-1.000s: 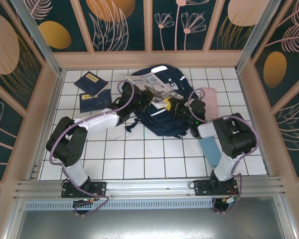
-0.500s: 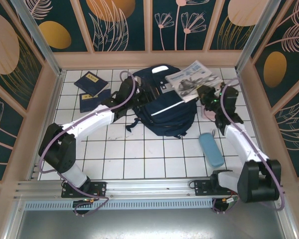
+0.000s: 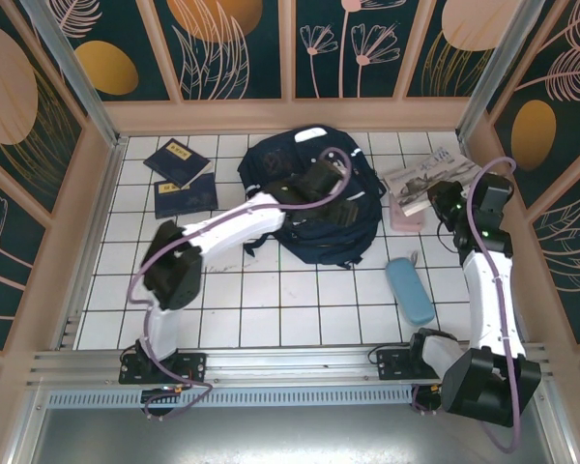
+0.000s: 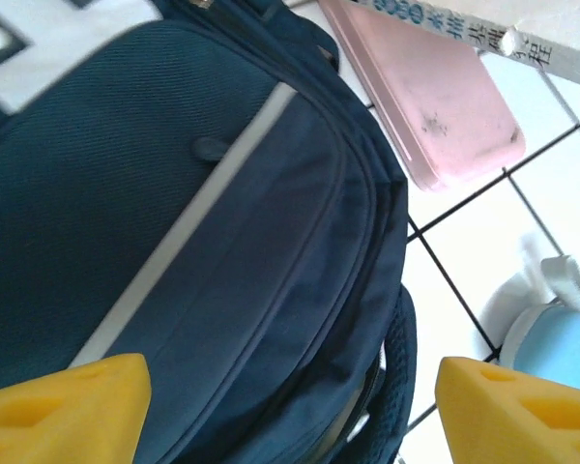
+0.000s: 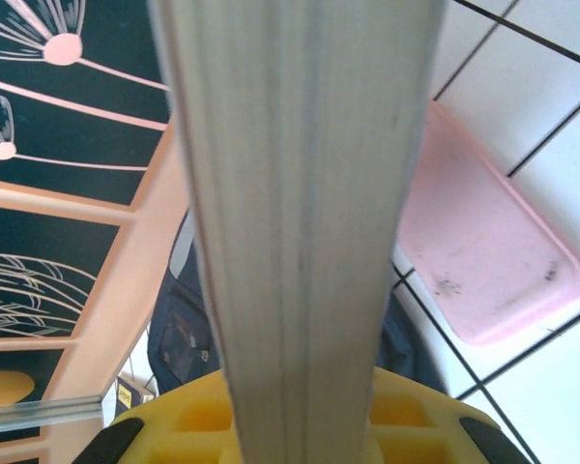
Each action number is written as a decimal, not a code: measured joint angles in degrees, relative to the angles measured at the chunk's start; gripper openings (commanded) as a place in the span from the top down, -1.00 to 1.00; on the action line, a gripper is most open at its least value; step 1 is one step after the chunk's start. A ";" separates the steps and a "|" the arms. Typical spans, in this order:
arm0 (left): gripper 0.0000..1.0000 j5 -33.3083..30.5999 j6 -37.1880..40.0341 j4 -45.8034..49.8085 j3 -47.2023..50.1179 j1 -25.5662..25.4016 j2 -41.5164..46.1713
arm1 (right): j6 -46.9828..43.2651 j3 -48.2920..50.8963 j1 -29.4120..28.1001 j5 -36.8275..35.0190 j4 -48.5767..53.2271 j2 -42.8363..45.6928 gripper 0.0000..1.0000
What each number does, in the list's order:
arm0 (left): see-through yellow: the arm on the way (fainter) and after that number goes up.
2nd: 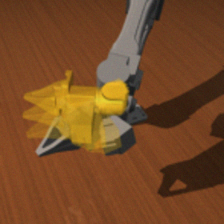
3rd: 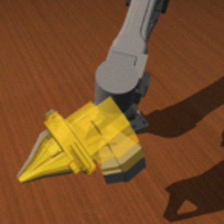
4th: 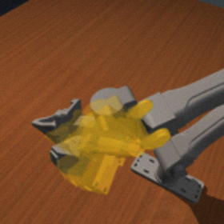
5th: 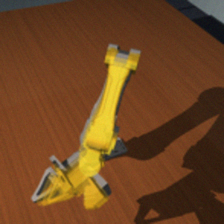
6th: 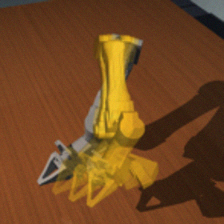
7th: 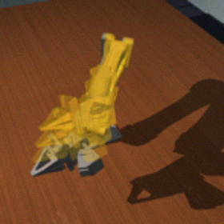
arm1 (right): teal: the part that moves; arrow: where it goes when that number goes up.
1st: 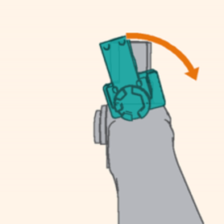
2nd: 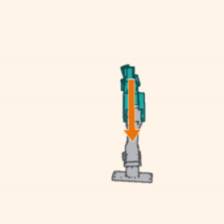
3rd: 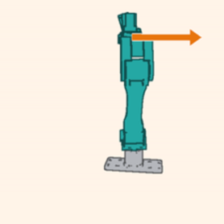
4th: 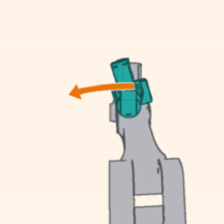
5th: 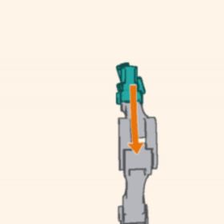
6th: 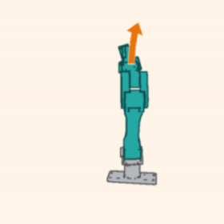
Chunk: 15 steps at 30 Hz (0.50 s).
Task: Pack the student bag
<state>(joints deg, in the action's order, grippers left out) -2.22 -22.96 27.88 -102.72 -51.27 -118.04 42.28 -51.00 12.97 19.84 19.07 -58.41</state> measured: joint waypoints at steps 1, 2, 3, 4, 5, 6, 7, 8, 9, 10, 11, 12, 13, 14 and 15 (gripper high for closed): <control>-0.50 -0.52 1.29 1.55 -2.86 -0.83 -2.51 | -0.02 0.57 0.66 0.35 0.63 0.68 1.00; -0.49 -1.01 2.54 3.21 -4.83 -1.38 -4.35 | 0.00 1.05 1.09 0.81 0.98 1.29 1.00; -0.46 -1.27 3.28 4.09 -6.32 -1.77 -5.70 | 0.00 1.36 1.38 1.11 1.44 1.86 1.00; -0.44 -1.66 4.26 5.88 -8.11 -2.08 -7.48 | -0.02 1.84 1.81 1.60 1.90 2.71 1.00; -0.42 -1.92 4.87 6.69 -9.05 -2.14 -8.33 | -0.02 2.08 2.01 1.88 2.03 3.13 1.00; -0.40 -2.56 5.73 7.93 -10.60 -2.16 -9.62 | -0.02 2.25 2.36 2.43 2.43 3.63 1.00; -0.39 -3.10 6.49 8.66 -11.74 -2.12 -10.62 | -0.04 2.34 2.78 2.97 2.71 3.98 1.00; -0.39 -3.63 7.32 9.66 -13.18 -2.08 -11.85 | -0.09 2.34 3.13 3.34 2.93 4.22 0.99; -0.38 -4.13 8.22 10.40 -14.43 -1.99 -12.87 | -0.20 2.40 3.39 3.67 3.06 4.44 0.99; -0.35 -4.55 8.96 10.97 -15.37 -1.92 -13.64 | -0.26 2.47 3.61 3.87 3.21 4.61 0.99; -0.34 -5.03 9.70 11.63 -16.59 -1.88 -14.75 | -0.31 2.54 3.74 4.02 3.43 4.81 0.99; -0.32 -5.73 10.47 12.31 -17.38 -1.81 -15.56 | -0.42 2.58 3.85 4.11 3.61 4.92 0.99; -0.30 -6.36 11.10 12.96 -18.16 -1.77 -16.39 | -0.44 2.62 3.87 4.24 3.89 5.03 0.99; -0.27 -7.06 11.67 13.33 -18.71 -1.77 -17.09 | -0.44 2.75 3.87 4.26 4.00 5.14 0.99; -0.25 -7.58 12.24 13.64 -19.10 -1.77 -17.66 | -0.46 2.82 3.87 4.33 4.09 5.18 0.99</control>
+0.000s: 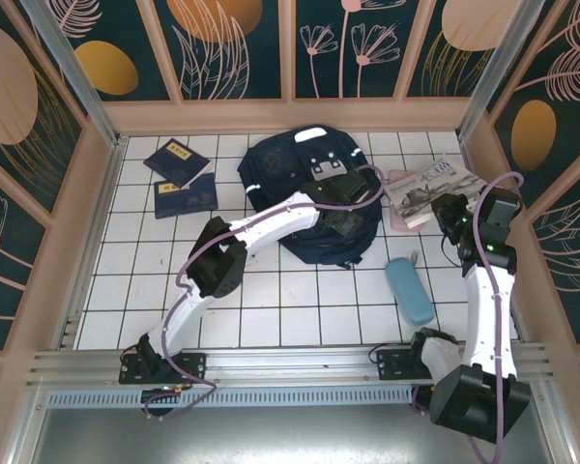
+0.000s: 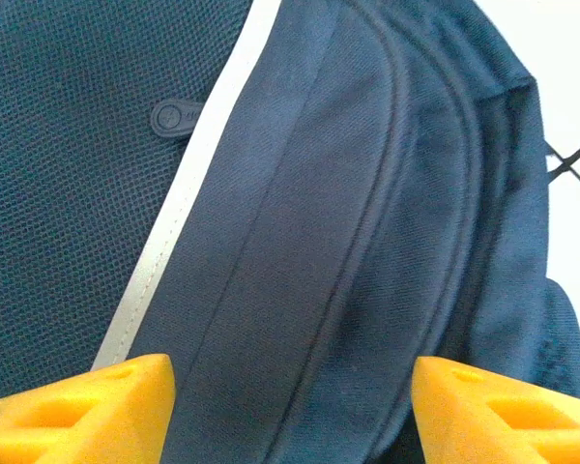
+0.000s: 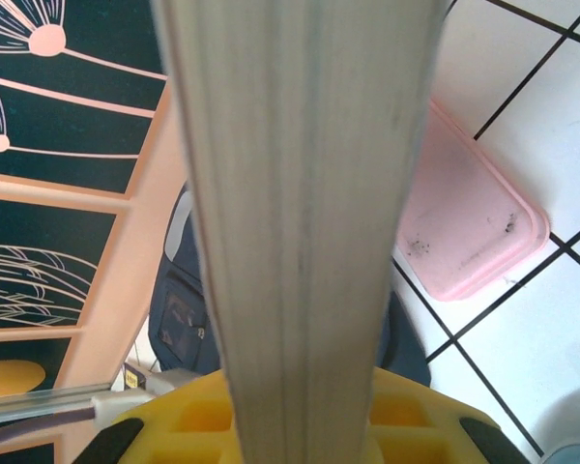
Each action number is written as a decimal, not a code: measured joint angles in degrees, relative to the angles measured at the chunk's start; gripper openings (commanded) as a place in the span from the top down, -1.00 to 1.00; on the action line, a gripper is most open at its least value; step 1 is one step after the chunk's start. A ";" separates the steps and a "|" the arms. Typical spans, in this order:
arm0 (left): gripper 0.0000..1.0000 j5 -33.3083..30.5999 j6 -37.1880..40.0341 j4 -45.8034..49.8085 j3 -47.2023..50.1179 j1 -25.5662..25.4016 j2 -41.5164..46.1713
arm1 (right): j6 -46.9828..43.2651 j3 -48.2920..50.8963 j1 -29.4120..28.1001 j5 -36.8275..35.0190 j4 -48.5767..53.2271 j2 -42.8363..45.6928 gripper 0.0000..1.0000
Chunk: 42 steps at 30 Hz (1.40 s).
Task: Pack the student bag
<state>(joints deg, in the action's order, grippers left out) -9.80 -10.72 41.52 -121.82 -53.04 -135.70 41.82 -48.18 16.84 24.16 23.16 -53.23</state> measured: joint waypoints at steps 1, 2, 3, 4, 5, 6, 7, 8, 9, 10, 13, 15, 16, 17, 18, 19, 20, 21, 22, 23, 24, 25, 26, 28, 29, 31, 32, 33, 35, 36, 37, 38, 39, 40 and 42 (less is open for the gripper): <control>-0.23 -0.52 0.44 0.28 -0.35 0.00 -0.70 | 0.02 0.09 0.00 0.15 0.17 0.00 0.99; -0.21 -1.01 0.85 0.55 -0.52 0.00 -1.25 | 0.02 0.11 0.00 0.31 0.26 0.00 0.99; -0.17 -1.27 1.18 0.79 -0.66 0.00 -1.68 | 0.02 0.20 0.00 0.39 0.31 0.00 0.99; -0.12 -1.60 1.51 0.79 -0.68 0.00 -2.14 | 0.04 0.31 0.00 0.66 0.28 0.04 0.99; -0.08 -2.16 1.70 0.79 -0.79 0.00 -2.56 | 0.04 0.35 0.00 0.87 0.31 0.04 0.98; -0.04 -2.75 1.90 0.74 -0.87 0.00 -2.89 | 0.04 0.37 0.00 1.11 0.31 0.04 0.98; 0.01 -3.41 2.14 0.72 -0.98 0.00 -3.19 | 0.07 0.37 0.00 1.38 0.31 0.04 0.98; 0.05 -4.13 2.32 0.70 -1.14 0.00 -3.48 | 0.07 0.37 0.00 1.53 0.31 0.07 0.98; 0.10 -4.70 2.45 0.70 -1.29 0.00 -3.72 | 0.07 0.37 0.00 1.70 0.28 0.09 0.98; 0.16 -5.29 2.58 0.70 -1.55 -0.02 -3.93 | 0.07 0.37 0.00 1.86 0.28 0.13 0.98; 0.41 -7.13 2.97 0.61 -2.03 -0.48 -4.33 | 0.07 0.37 0.00 2.10 0.31 0.48 0.98; 0.52 -8.50 3.13 0.46 -2.16 -0.72 -4.37 | 0.04 0.37 0.00 2.10 0.31 0.66 0.98; 0.58 -9.18 3.21 0.28 -2.16 -0.79 -4.37 | 0.04 0.37 0.00 2.08 0.35 0.76 0.98; 0.63 -9.77 3.32 0.07 -2.16 -0.83 -4.37 | 0.04 0.37 0.00 2.08 0.42 0.90 0.98; 0.67 -10.34 3.34 -0.17 -2.16 -0.81 -4.37 | 0.02 0.37 0.00 2.03 0.55 1.03 0.98; 0.70 -10.91 3.54 -0.55 -2.14 -0.81 -4.37 | 0.02 0.37 0.00 1.97 0.74 1.25 0.98; 0.75 -11.54 3.72 -0.98 -2.01 -0.79 -4.28 | 0.00 0.37 0.00 1.81 0.96 1.42 0.98; 0.76 -12.04 4.17 -1.60 -1.57 -0.76 -4.04 | -0.02 0.37 0.00 1.62 1.14 1.62 0.98; 0.78 -12.70 4.61 -2.32 -0.92 -0.76 -3.61 | -0.15 0.37 0.00 1.38 1.31 1.77 0.98; 0.81 -13.31 4.92 -2.89 -0.20 -0.76 -3.02 | -0.42 0.37 0.00 1.18 1.46 1.92 0.98; 0.83 -13.73 5.16 -3.41 0.46 -0.76 -2.38 | -0.74 0.37 0.00 0.90 1.68 2.10 0.98; 0.85 -14.45 5.70 -4.50 1.86 -0.76 -1.20 | -1.09 0.37 0.00 0.72 1.95 2.21 0.98; 0.86 -15.06 6.23 -5.44 3.13 -0.76 -0.07 | -1.36 0.37 0.00 0.48 2.25 2.34 0.98; 0.90 -16.50 7.21 -6.84 5.44 -0.70 2.73 | -2.25 0.35 0.00 0.17 3.19 2.58 0.98; 0.91 -17.20 7.58 -7.63 6.23 -0.59 4.00 | -2.62 0.35 0.00 0.11 3.72 2.67 0.98; 0.92 -18.84 8.33 -9.29 7.76 -0.31 6.73 | -3.76 0.33 0.00 -0.09 4.94 2.95 0.98; 0.93 -19.52 8.63 -9.86 8.13 -0.13 7.80 | -4.09 0.28 0.00 -0.09 5.38 3.06 0.98; 0.93 -20.22 8.87 -10.47 8.35 0.07 8.81 | -4.50 0.24 0.00 -0.04 5.86 3.26 0.98; 0.93 -21.62 9.20 -12.00 8.74 0.59 10.80 | -5.55 0.24 0.07 0.96 6.71 3.96 0.98; 0.93 -22.23 9.25 -12.55 8.83 0.81 11.45 | -5.77 0.24 0.07 1.66 6.91 4.28 0.97; 0.94 -22.67 9.25 -13.03 8.87 0.98 11.96 | -5.95 0.24 0.07 2.93 6.93 4.76 0.98; 0.94 -23.12 9.27 -13.55 8.90 1.16 12.35 | -5.97 0.24 0.07 4.17 6.84 5.16 0.97; 0.94 -23.54 9.27 -14.12 8.90 1.29 12.59 | -5.92 0.24 0.07 5.95 6.64 5.57 0.97; 0.94 -23.91 9.27 -14.69 8.92 1.40 12.68 | -5.88 0.24 0.07 7.65 6.36 6.14 0.97; 0.94 -24.17 9.25 -15.41 8.92 1.40 12.68 | -5.42 0.24 0.04 10.75 5.55 7.06 0.96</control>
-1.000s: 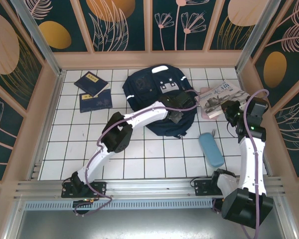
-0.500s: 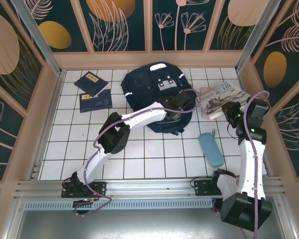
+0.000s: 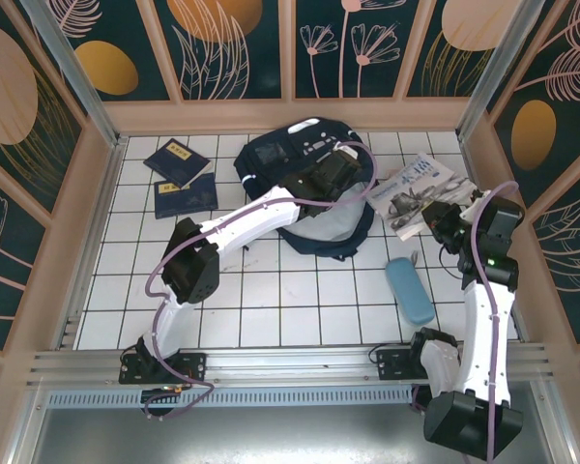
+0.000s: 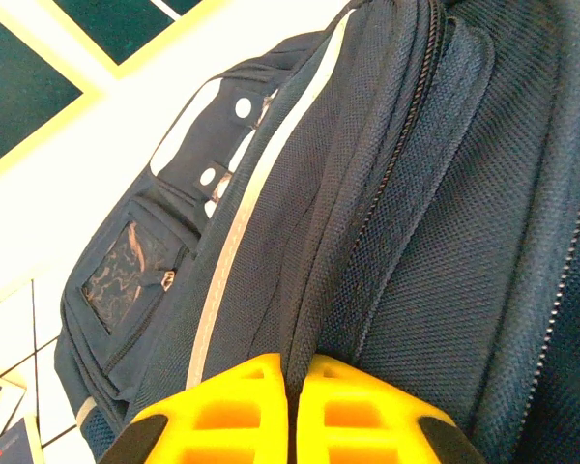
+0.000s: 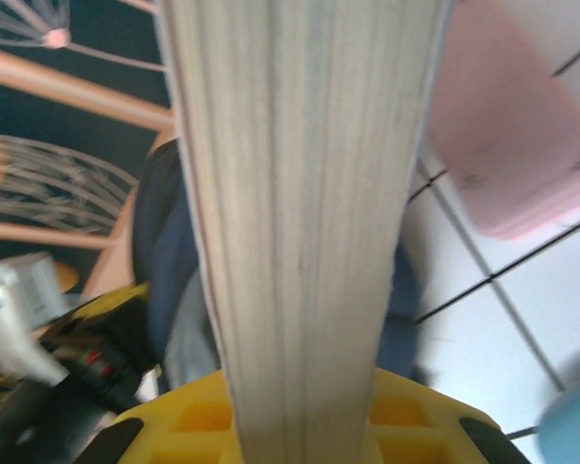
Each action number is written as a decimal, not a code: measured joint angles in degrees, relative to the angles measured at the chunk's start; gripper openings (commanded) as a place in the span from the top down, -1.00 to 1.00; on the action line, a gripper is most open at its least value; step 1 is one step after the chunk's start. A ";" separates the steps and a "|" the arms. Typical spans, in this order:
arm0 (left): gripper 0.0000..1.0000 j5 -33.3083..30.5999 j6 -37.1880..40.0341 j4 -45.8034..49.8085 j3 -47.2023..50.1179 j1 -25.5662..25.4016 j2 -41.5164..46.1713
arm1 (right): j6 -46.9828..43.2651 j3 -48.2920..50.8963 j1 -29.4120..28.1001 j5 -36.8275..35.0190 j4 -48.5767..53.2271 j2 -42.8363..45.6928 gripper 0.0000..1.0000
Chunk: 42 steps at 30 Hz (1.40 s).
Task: Pack the student bag
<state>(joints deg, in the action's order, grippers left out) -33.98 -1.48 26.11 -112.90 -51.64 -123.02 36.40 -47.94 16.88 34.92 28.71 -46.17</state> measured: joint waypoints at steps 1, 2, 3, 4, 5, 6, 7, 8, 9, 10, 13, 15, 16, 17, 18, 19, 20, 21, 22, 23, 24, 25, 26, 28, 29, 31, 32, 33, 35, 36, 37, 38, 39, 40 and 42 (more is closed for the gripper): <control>0.95 -0.04 0.00 -0.15 0.00 0.00 0.00 | 0.42 0.04 0.00 1.77 -0.66 0.52 0.96; 0.95 -0.07 0.02 -0.20 -0.02 0.00 0.00 | 0.92 0.17 0.00 3.13 -1.46 1.01 0.96; 0.95 -0.15 0.02 -0.26 -0.02 0.00 0.00 | 1.73 0.68 -0.11 4.57 -2.84 1.57 0.96; 0.95 -0.22 0.00 -0.39 -0.02 0.00 0.00 | 2.84 1.77 -0.39 5.81 -5.01 2.34 0.96; 0.96 -0.24 0.00 -0.46 -0.02 0.00 0.00 | 3.56 2.95 -0.68 6.75 -6.84 2.93 0.96; 0.96 -0.26 -0.02 -0.48 -0.02 0.00 0.00 | 4.70 4.11 -1.18 7.32 -8.52 3.26 0.96; 0.96 -0.33 -0.02 -0.55 -0.02 0.00 0.00 | 6.14 5.62 -2.21 7.78 -10.58 3.43 0.96; 0.96 -0.48 0.00 -0.61 -0.02 0.00 0.00 | 7.21 6.78 -3.30 7.72 -12.11 3.43 0.96; 0.96 -0.63 -0.02 -0.61 -0.02 0.00 0.00 | 8.41 8.33 -5.14 7.58 -13.77 3.23 0.96; 0.96 -0.66 -0.02 -0.61 -0.02 0.00 0.00 | 9.75 9.55 -7.26 7.15 -14.93 2.75 0.96; 0.96 -0.70 0.00 -0.63 -0.02 0.00 0.02 | 12.55 11.34 -13.51 5.62 -17.05 0.52 0.96; 0.96 -0.76 0.00 -0.66 -0.02 0.00 0.04 | 14.21 12.07 -16.87 4.94 -18.78 -1.05 0.96; 0.96 -0.85 0.00 -0.66 -0.02 0.00 0.07 | 15.19 12.48 -18.18 4.46 -19.78 -1.68 0.97; 0.96 -0.90 0.00 -0.66 -0.02 0.00 0.11 | 16.28 13.00 -19.26 3.91 -21.09 -2.16 0.97; 0.96 -0.90 0.00 -0.70 -0.02 0.00 0.17 | 17.09 13.49 -20.11 3.43 -22.49 -2.47 0.97; 0.96 -0.90 0.00 -0.70 -0.02 0.00 0.26 | 18.23 14.12 -20.92 2.56 -24.15 -2.71 0.97; 0.96 -0.90 0.00 -0.74 -0.02 0.00 0.31 | 19.10 14.67 -21.42 1.95 -25.57 -2.84 0.97; 0.96 -0.87 -0.02 -0.85 -0.02 0.00 0.39 | 19.98 15.32 -21.99 1.14 -27.21 -2.97 0.97; 0.96 -0.87 -0.02 -0.96 -0.02 0.00 0.46 | 20.98 16.02 -22.32 0.61 -29.05 -3.06 0.97; 0.97 -0.87 -0.02 -1.01 -0.02 0.00 0.52 | 21.84 16.65 -22.53 0.13 -30.73 -3.15 0.97; 0.97 -0.87 -0.02 -1.01 -0.02 0.00 0.68 | 22.88 17.40 -22.71 -0.59 -32.83 -3.37 0.97; 0.97 -0.85 -0.02 -1.01 -0.02 0.00 0.87 | 23.98 18.03 -22.82 -1.11 -35.04 -3.67 0.97; 0.97 -0.87 -0.02 -1.01 -0.02 0.00 1.07 | 24.85 18.58 -22.95 -1.73 -37.18 -4.17 0.97; 0.97 -0.87 -0.02 -1.01 -0.02 0.09 1.53 | 26.38 19.41 -23.26 -2.97 -41.00 -5.57 0.97; 0.97 -0.87 -0.02 -1.01 -0.02 0.15 1.84 | 27.10 19.76 -23.56 -3.78 -43.25 -6.60 0.97; 0.97 -0.87 -0.02 -1.01 -0.02 0.24 2.47 | 28.09 19.85 -24.46 -5.07 -46.86 -9.03 0.97; 0.96 -0.85 -0.02 -1.01 -0.02 0.28 2.78 | 28.41 19.85 -24.90 -5.46 -48.37 -10.14 0.97; 0.96 -0.85 -0.02 -1.01 -0.02 0.33 3.02 | 28.55 19.85 -25.55 -5.84 -50.03 -11.37 0.97; 0.96 -0.83 -0.02 -1.01 -0.02 0.42 3.58 | 28.55 19.85 -26.86 -6.82 -52.68 -13.29 0.97; 0.96 -0.81 -0.04 -1.01 0.00 0.44 3.78 | 28.48 19.85 -27.65 -7.13 -54.01 -14.34 0.97; 0.96 -0.79 -0.04 -1.01 0.00 0.44 3.96 | 28.46 19.85 -28.44 -7.65 -55.30 -15.28 0.97; 0.96 -0.66 -0.04 -1.01 0.00 0.44 4.11 | 28.39 19.85 -29.29 -8.17 -56.41 -16.26 0.97; 0.96 -0.57 -0.07 -1.01 0.00 0.44 4.17 | 28.04 19.82 -30.36 -8.81 -57.48 -17.38 0.97; 0.96 -0.39 -0.07 -0.98 0.00 0.44 4.26 | 27.76 19.82 -31.19 -9.55 -58.29 -18.25 0.97; 0.96 0.11 -0.09 -0.98 0.00 0.44 4.26 | 26.73 19.50 -33.20 -11.45 -59.67 -20.68 0.98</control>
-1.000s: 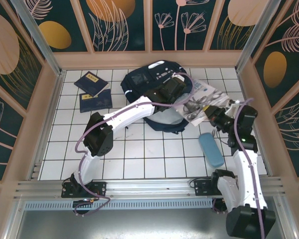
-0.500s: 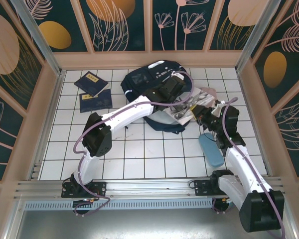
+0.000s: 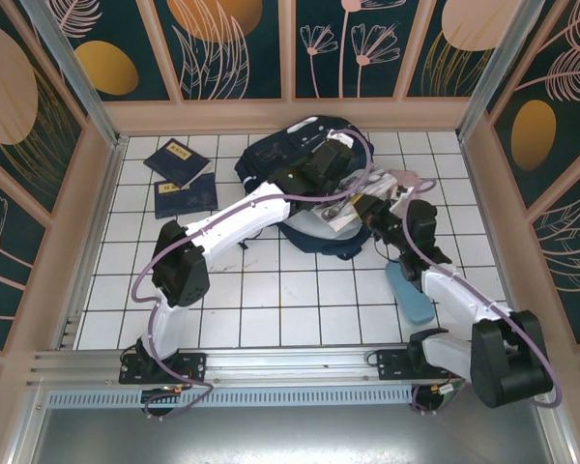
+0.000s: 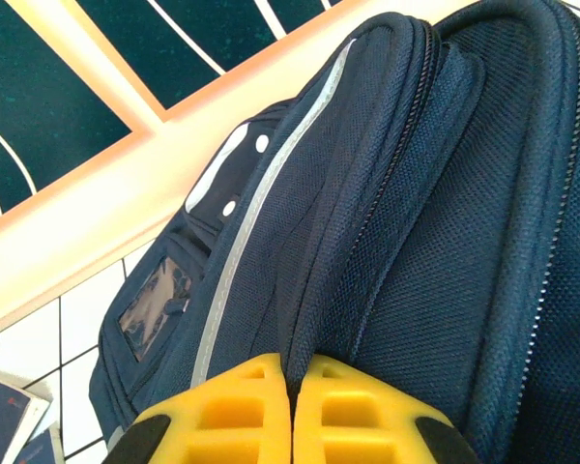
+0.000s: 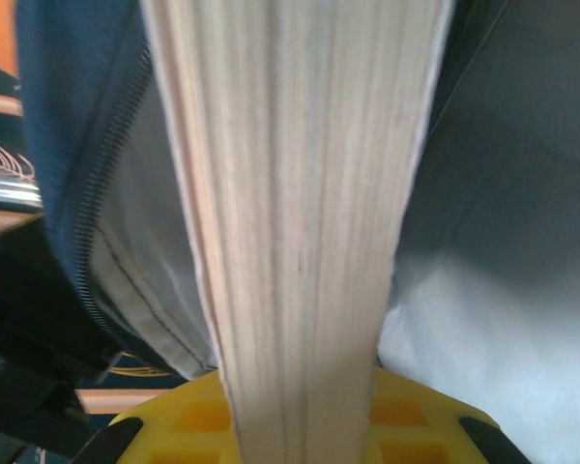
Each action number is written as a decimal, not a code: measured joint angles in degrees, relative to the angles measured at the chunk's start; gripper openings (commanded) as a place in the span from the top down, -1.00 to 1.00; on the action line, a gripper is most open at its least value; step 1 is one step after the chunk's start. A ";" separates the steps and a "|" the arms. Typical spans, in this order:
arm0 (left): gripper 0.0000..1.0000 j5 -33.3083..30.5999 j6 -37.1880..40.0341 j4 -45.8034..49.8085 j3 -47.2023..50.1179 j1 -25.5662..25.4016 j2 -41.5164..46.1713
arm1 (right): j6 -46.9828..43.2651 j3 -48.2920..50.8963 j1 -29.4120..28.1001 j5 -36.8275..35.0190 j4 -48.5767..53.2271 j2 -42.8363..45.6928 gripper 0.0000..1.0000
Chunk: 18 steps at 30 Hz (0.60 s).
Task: Pack the student bag
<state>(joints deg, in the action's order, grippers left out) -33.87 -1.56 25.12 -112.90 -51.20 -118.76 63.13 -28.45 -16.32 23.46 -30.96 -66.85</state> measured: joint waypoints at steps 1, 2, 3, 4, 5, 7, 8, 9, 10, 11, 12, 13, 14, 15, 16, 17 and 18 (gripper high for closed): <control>0.96 0.24 0.00 0.00 0.00 0.00 0.00 | -0.26 -0.37 -0.85 -1.03 -0.42 -1.42 0.98; 0.96 0.39 -0.04 0.00 0.00 0.00 0.00 | -0.44 -0.63 -1.53 -1.84 -0.94 -2.80 0.98; 0.96 0.46 -0.15 0.00 0.00 0.00 0.00 | -0.55 -0.87 -2.12 -2.80 -1.66 -4.42 0.98; 0.96 0.57 -0.17 0.00 0.00 0.00 0.00 | -0.63 -1.11 -2.64 -3.91 -2.73 -6.36 0.98; 0.97 0.57 -0.20 0.00 0.00 0.00 0.02 | -0.68 -1.31 -3.02 -4.79 -3.74 -8.11 0.98; 0.96 0.59 -0.33 0.00 0.00 0.00 0.02 | -0.66 -1.73 -3.72 -6.82 -5.57 -11.67 0.99; 0.96 0.68 -0.42 0.00 0.07 0.00 0.11 | -0.68 -2.08 -4.04 -7.56 -6.38 -13.25 0.98; 0.97 0.81 -0.46 0.00 0.24 0.00 0.22 | -0.68 -2.62 -4.33 -8.22 -7.37 -14.88 0.98; 0.97 0.81 -0.55 0.00 0.39 0.00 0.33 | -0.66 -3.21 -4.55 -8.57 -8.09 -16.31 0.98; 0.97 0.79 -0.61 0.00 0.55 0.00 0.46 | -0.66 -4.31 -4.79 -8.92 -9.44 -18.32 0.97; 0.97 0.76 -0.61 0.00 0.74 0.00 0.61 | -0.63 -5.84 -4.94 -9.18 -10.67 -20.52 0.97; 0.97 0.76 -0.61 0.00 0.90 0.00 0.76 | -0.63 -6.95 -5.05 -9.46 -11.45 -22.03 0.97; 0.97 0.79 -0.61 -0.02 1.18 0.00 0.94 | -0.57 -8.61 -5.09 -9.90 -12.85 -24.28 0.97; 0.97 0.79 -0.61 -0.04 1.60 0.00 1.25 | -0.33 -10.05 -5.11 -10.19 -14.12 -26.29 0.96; 0.97 0.79 -0.61 -0.04 2.05 0.00 1.57 | -0.13 -11.23 -5.11 -10.45 -15.06 -27.85 0.97; 0.97 0.81 -0.61 -0.07 2.54 0.00 2.01 | 0.09 -12.57 -5.11 -10.62 -16.02 -29.55 0.97; 0.97 0.83 -0.61 -0.07 2.91 0.00 2.36 | 0.42 -13.86 -5.11 -10.75 -16.46 -31.06 0.96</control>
<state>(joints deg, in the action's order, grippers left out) -33.04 -2.17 25.06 -110.00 -51.20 -116.40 63.55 -42.30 -21.43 12.71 -47.42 -97.91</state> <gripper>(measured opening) 0.065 0.167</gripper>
